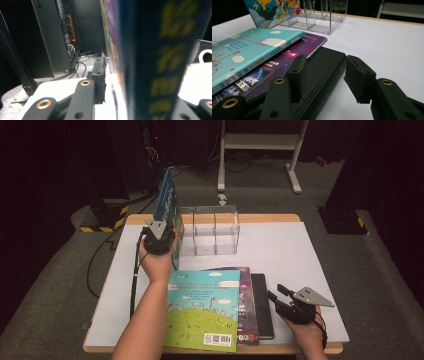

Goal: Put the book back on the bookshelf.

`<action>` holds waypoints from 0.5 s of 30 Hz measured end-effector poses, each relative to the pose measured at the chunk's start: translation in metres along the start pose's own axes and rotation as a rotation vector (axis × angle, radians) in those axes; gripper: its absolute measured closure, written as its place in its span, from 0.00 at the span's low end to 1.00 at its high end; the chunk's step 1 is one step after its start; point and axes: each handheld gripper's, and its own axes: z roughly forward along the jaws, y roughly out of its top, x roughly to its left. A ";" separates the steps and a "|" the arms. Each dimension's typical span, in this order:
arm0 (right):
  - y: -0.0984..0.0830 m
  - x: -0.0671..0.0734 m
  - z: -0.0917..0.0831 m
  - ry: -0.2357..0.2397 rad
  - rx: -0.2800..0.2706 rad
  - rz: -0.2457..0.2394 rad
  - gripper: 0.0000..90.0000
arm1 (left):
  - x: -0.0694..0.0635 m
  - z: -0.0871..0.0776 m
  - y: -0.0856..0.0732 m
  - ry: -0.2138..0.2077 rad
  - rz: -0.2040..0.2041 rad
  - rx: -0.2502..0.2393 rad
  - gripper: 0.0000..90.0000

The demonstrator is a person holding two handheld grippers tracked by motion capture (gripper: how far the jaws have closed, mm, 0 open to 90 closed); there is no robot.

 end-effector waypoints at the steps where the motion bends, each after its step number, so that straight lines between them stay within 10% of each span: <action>1: 0.000 0.000 0.000 0.000 0.000 0.000 0.57 | 0.001 0.000 0.000 -0.005 -0.008 0.003 0.72; 15: -0.001 0.002 0.003 0.007 0.012 -0.004 0.56 | 0.013 -0.018 0.005 -0.090 -0.080 0.094 0.48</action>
